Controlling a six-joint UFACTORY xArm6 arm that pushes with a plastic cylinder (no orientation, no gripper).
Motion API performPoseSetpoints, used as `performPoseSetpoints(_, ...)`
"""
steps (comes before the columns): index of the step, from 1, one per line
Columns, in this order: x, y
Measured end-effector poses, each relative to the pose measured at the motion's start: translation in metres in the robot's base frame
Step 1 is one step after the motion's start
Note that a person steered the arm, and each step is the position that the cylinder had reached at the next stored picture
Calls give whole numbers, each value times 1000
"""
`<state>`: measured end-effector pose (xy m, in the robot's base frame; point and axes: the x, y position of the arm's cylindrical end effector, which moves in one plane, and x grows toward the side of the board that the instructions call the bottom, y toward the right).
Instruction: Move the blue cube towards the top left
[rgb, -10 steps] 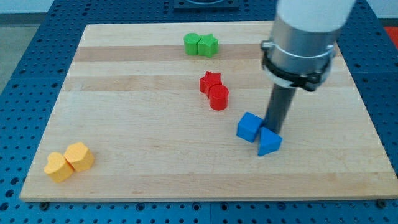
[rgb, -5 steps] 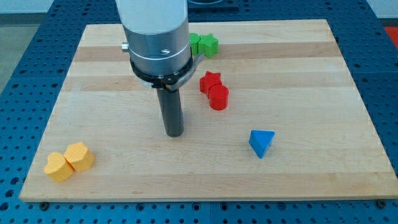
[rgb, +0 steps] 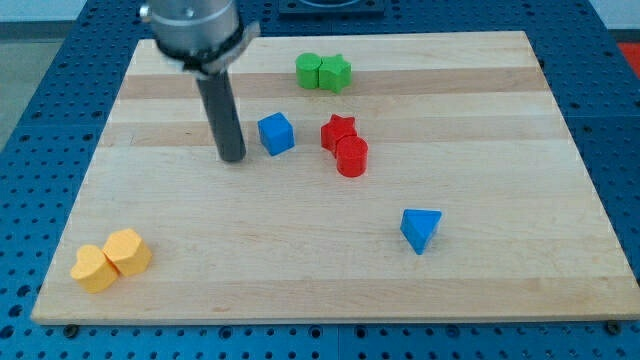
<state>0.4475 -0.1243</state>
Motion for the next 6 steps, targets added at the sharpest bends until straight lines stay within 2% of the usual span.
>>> performPoseSetpoints(1,37,48)
performPoseSetpoints(2,-7,84)
performPoseSetpoints(3,-14,81)
performPoseSetpoints(4,-56,76)
performPoseSetpoints(6,-134,23)
